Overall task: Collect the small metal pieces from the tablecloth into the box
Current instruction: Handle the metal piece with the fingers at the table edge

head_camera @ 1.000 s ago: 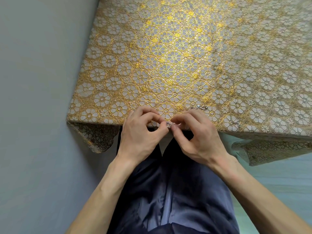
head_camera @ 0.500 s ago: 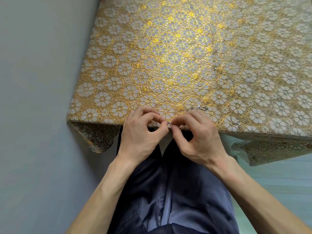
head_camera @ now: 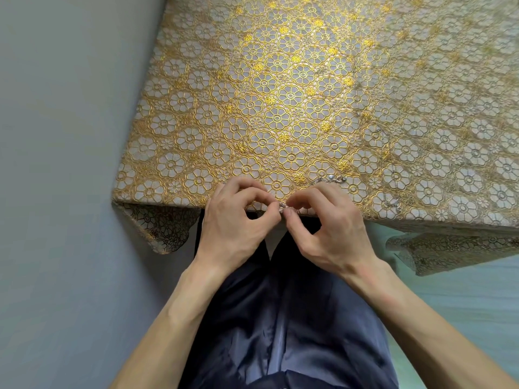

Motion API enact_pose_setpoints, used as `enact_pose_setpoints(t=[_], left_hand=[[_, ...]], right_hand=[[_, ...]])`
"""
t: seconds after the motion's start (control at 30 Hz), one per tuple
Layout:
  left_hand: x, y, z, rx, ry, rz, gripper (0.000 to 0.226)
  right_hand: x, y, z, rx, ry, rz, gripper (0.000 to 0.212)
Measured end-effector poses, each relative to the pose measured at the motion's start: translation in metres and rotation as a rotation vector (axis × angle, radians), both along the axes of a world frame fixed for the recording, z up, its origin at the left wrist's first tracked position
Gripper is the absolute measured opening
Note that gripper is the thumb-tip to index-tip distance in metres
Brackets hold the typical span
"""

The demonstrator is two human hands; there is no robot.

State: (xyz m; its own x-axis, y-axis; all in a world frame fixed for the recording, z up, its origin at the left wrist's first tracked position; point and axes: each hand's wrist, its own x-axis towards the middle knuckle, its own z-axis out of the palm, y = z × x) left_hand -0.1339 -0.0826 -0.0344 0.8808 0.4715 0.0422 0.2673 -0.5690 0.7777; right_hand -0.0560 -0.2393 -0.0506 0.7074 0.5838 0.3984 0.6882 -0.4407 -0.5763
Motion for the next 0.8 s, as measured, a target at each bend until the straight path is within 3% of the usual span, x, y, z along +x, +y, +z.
enact_pose_setpoints(t=[0.6,0.8], left_hand=[[0.0014,0.0008,0.0002,-0.015,-0.006,0.013,0.024],[0.0011,0.0016,0.0002,-0.036,0.01,0.022,0.017]], right_hand=[[0.0021,0.0033,-0.0028,-0.05,-0.032,0.046,0.013],[0.0033,0.0012,-0.0048,-0.026,-0.002,0.068,0.013]])
